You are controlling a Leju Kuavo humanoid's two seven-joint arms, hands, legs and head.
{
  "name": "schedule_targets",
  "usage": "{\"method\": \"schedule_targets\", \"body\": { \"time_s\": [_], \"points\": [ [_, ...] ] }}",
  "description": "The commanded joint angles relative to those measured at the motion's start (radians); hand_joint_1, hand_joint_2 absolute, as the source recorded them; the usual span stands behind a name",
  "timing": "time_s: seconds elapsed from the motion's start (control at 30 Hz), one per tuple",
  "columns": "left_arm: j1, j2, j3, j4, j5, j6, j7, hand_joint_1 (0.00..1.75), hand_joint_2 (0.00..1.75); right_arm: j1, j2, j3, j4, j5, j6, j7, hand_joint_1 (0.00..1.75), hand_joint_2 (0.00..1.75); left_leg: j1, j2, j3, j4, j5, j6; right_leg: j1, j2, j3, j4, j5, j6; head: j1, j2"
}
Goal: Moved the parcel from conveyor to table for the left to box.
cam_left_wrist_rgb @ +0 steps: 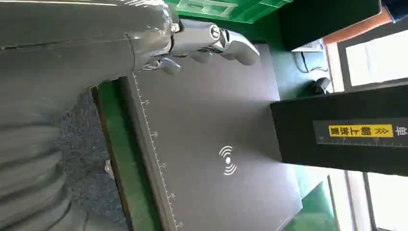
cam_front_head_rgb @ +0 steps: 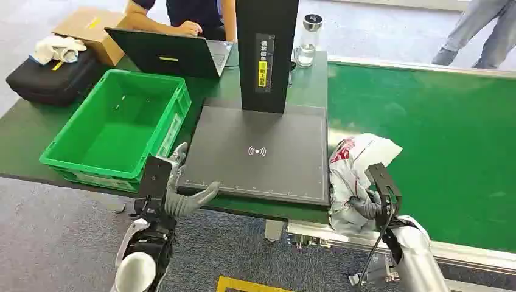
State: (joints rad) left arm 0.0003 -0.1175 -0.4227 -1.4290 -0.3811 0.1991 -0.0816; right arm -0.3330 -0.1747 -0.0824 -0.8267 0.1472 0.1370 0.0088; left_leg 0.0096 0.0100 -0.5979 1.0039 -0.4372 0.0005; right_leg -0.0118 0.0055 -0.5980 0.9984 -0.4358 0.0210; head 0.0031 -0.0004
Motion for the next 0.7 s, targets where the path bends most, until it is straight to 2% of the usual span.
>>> {"method": "schedule_targets", "body": {
  "time_s": [0.03,0.2,0.33,0.67,0.7],
  "points": [
    [-0.013,0.021,0.009,0.033,0.005,-0.002,-0.002,0.0,1.75,-0.037,0.016,0.013,0.015,-0.001,-0.017,-0.011,1.75,1.75,0.0,0.001,0.003,-0.001,-0.001,0.0,0.0,0.001,0.002,-0.001,-0.001,-0.001,0.0,0.0],
    [-0.011,0.019,0.012,0.031,0.005,0.001,-0.004,0.0,1.75,-0.045,0.022,0.008,0.01,0.001,-0.03,-0.023,1.75,1.75,-0.001,0.002,0.003,-0.001,-0.001,0.0,-0.001,0.002,0.002,-0.001,0.0,-0.001,0.0,0.0],
    [-0.003,0.015,0.02,0.025,0.002,0.006,-0.008,0.0,1.75,-0.041,0.048,-0.017,-0.049,-0.01,-0.133,-0.08,1.75,1.75,-0.001,0.003,0.003,-0.002,-0.001,0.0,-0.001,0.003,0.002,-0.001,0.0,-0.001,0.0,0.0],
    [-0.003,0.015,0.02,0.025,0.002,0.007,-0.008,0.0,1.75,-0.036,0.048,-0.016,-0.062,-0.01,-0.135,-0.078,1.75,1.75,-0.001,0.001,0.004,-0.002,-0.001,0.0,-0.001,0.001,0.003,-0.001,-0.001,-0.001,0.0,0.0],
    [-0.003,0.013,0.02,0.026,0.002,0.007,-0.009,0.0,1.75,-0.032,0.056,-0.033,-0.076,-0.021,-0.164,-0.095,1.75,1.75,-0.001,0.001,0.003,-0.002,-0.001,0.0,-0.001,0.001,0.002,-0.001,-0.001,-0.001,0.0,0.0]
  ]
}}
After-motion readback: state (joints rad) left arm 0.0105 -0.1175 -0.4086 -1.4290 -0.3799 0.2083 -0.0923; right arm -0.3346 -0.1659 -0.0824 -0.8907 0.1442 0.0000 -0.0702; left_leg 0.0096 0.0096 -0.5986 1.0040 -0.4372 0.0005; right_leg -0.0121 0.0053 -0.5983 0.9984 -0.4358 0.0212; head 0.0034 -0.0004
